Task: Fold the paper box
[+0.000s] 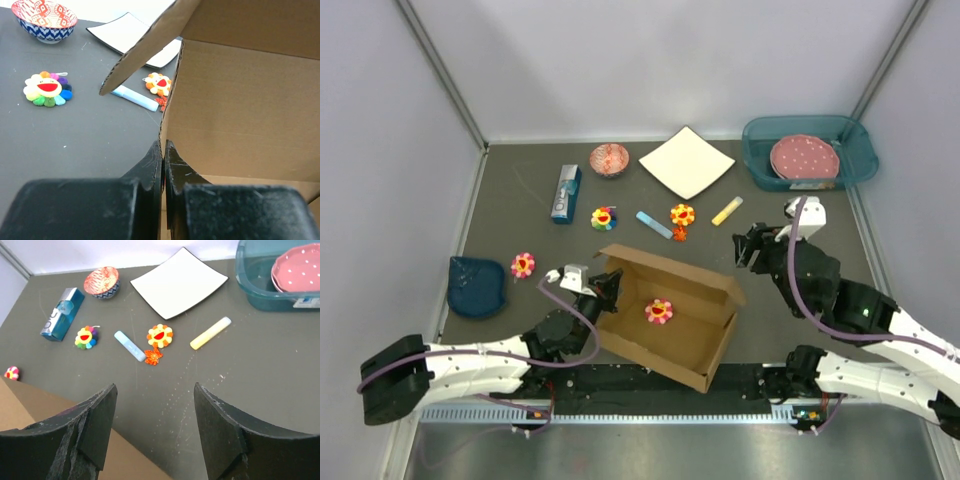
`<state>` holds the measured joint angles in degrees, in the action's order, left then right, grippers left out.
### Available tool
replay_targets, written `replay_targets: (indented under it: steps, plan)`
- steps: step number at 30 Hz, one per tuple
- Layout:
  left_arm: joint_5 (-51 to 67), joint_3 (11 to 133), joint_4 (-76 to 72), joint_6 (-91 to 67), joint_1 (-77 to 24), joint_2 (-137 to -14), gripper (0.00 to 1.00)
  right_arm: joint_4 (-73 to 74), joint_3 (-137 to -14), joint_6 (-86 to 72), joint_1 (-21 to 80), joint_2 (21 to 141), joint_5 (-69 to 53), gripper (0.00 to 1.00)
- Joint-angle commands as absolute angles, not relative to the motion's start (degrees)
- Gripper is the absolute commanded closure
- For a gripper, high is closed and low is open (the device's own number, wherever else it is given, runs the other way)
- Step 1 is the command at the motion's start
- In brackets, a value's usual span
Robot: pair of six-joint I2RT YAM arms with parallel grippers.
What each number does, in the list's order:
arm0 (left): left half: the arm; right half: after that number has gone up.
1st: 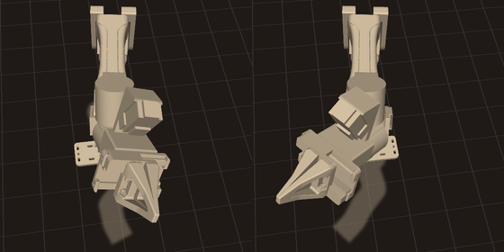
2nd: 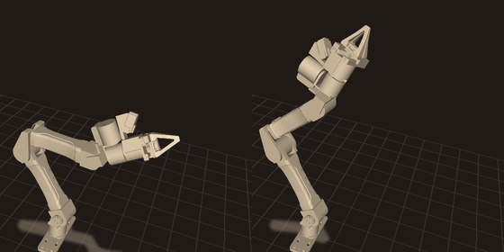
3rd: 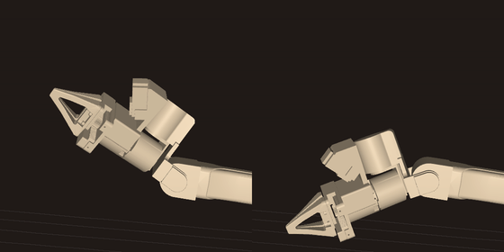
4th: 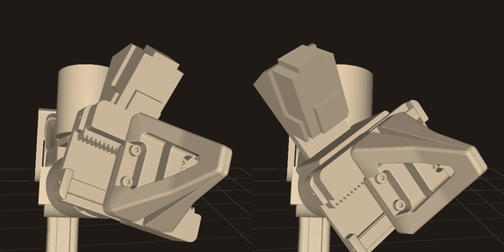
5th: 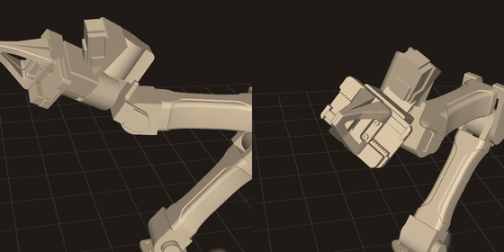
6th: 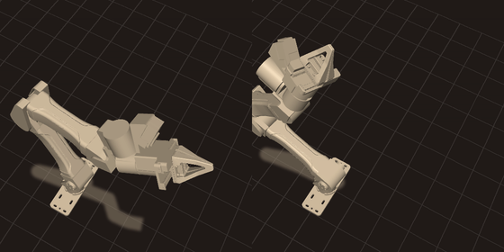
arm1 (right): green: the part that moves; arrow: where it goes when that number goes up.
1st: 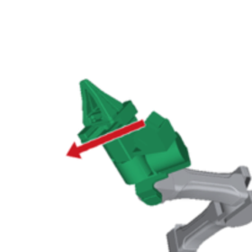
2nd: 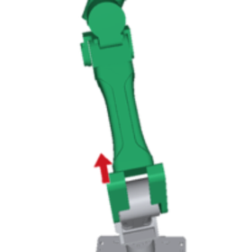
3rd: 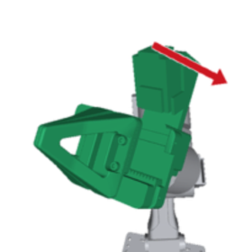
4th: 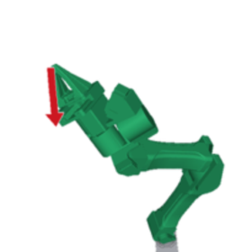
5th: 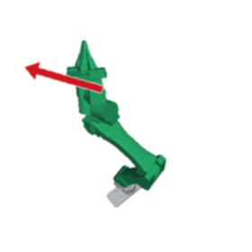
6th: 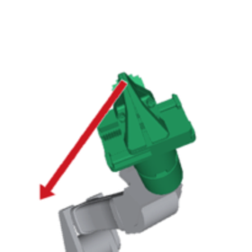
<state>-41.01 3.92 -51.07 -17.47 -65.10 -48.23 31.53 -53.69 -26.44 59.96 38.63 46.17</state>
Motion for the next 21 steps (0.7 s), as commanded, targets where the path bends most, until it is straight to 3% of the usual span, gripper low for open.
replay_targets:
  steps: [1,6,12,21]
  plan:
    - [-43.15,3.25,-48.78,-14.59,-66.44,-46.15,0.98,20.58,-57.91,-19.08,60.12,39.72,43.34,0.36]
    - [-43.59,3.43,-45.02,-13.8,-67.85,-43.52,0.93,22.32,-61.87,-17.49,60.2,48.5,33.96,0.35]
    - [-44.65,2.29,-39.64,-15.46,-69.61,-38.68,0.92,22.68,-55.82,-21.79,60.21,54.4,21.21,0.36]
    - [-47.46,2.37,-30.68,-17.75,-72.59,-33.23,0.87,20.48,-43.16,-27.24,63.89,50.89,20.56,0.4]
